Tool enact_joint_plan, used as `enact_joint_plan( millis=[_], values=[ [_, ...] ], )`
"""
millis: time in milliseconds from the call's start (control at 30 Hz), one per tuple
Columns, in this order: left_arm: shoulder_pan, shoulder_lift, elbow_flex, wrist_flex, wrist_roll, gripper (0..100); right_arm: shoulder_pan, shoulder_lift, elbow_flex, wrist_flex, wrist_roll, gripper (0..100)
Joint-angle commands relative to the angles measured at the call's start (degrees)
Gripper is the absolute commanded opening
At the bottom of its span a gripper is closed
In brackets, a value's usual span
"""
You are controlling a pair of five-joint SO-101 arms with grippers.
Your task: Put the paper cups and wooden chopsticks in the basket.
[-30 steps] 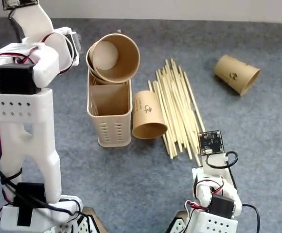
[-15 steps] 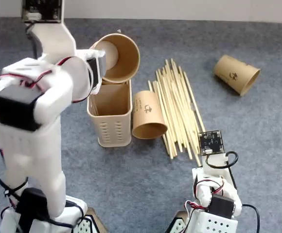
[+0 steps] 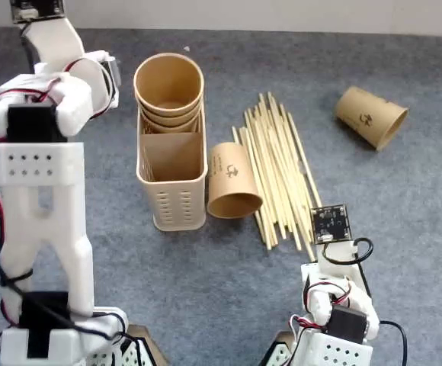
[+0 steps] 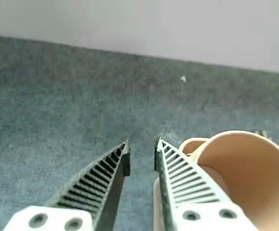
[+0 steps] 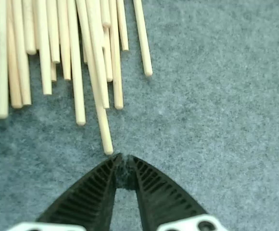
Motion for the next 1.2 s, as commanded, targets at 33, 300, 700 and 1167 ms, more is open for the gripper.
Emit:
enact_joint_plan(
  millis=[33, 300, 700, 1167],
  values=[
    [2.5, 6.8, 0.3, -1.0, -6.1, 11, 0.5, -0.2, 8.2, -0.8, 0.4, 0.6],
    [0.0, 5.6, -13.4, 7.0, -6.1, 11, 0.4, -0.2, 8.2, -0.8, 0.4, 0.6],
    [5.9, 10.9, -10.2, 12.7, -6.4, 11, 0.5, -0.2, 8.2, -0.8, 0.4, 0.6],
    [4.7, 8.7, -18.6, 11.1, -10.3, 11, 0.5, -0.2, 8.2, -0.8, 0.4, 0.6]
  ],
)
